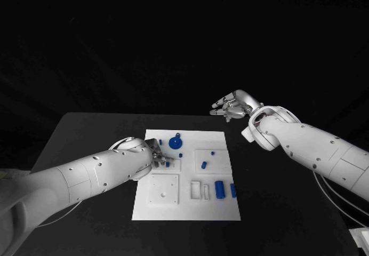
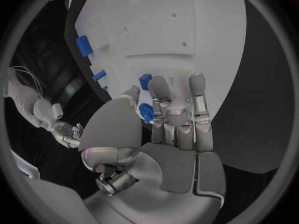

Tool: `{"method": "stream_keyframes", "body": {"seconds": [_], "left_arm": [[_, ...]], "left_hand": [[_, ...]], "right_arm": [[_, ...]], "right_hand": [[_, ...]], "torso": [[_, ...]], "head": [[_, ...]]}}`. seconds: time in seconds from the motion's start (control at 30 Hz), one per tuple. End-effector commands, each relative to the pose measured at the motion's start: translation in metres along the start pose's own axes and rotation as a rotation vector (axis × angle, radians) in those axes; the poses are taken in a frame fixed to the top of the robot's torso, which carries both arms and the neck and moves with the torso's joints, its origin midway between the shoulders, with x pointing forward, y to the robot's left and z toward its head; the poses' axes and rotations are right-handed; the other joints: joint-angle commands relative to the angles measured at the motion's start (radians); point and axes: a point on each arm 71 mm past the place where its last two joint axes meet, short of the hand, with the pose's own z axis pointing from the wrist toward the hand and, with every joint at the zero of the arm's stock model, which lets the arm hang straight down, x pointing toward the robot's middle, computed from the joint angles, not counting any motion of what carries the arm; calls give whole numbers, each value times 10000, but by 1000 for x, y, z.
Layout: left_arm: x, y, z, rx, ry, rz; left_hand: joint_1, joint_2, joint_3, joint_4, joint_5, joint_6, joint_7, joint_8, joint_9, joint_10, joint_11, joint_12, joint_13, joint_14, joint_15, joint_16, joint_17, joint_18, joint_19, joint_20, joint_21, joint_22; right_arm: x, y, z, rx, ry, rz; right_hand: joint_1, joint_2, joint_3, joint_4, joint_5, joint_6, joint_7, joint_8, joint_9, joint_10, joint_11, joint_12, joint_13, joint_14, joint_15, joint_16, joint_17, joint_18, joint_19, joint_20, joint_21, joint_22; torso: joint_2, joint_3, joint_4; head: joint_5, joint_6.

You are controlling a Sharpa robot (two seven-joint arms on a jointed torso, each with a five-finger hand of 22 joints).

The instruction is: Assemble the parts on the task board

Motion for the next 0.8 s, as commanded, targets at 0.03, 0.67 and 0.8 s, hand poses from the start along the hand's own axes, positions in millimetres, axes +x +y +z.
{"method": "stream_keyframes", "body": {"seconds": [0.03, 0.67, 0.8], "left_arm": [[-6, -2, -3, 168, 6, -246], [-96, 14, -20, 250, 595, -2907], [-105, 17, -14, 120, 688, -3042]], "left_hand": [[-17, -12, 9, 31, -32, -27, 70, -74, -38, 472, 52, -83, -12, -87, 29, -80, -72, -178, -14, -135, -43, 160], [433, 1695, -796, -2214, 1023, -1855, 1091, -2422, -3833, -704, 531, -808, 125, -1260, 300, -768, -2195, -972, -331, -605, -1148, -107], [386, 1903, -1007, -2441, 1052, -1904, 1108, -2233, -4500, -742, 532, -771, 141, -1321, 321, -609, -2417, -970, -264, -594, -1331, 26]], "right_arm": [[0, -1, -1, -78, 63, 43], [-6, -9, -2, 134, -116, 41], [-5, -8, -1, 105, -113, 67]], "right_hand": [[-105, 21, -72, 9, 58, 10, 0, -55, 5, 7, -50, -49, -9, -59, -20, 8, -10, -23, 80, -15, -61, 19], [-48, 0, -128, 71, 52, -409, 107, -54, -5, 27, 2, -29, -9, -46, 10, 29, -6, 9, 111, 14, -99, 82], [-96, 10, -154, 127, 51, -457, 113, -52, -4, 34, 9, -23, -9, -42, 17, 32, -7, 15, 117, 20, -106, 94]], "torso": [[-12, -4, 5], [43, -40, -22], [79, -59, -40]], "head": [[28, 79], [197, 525], [247, 566]]}}
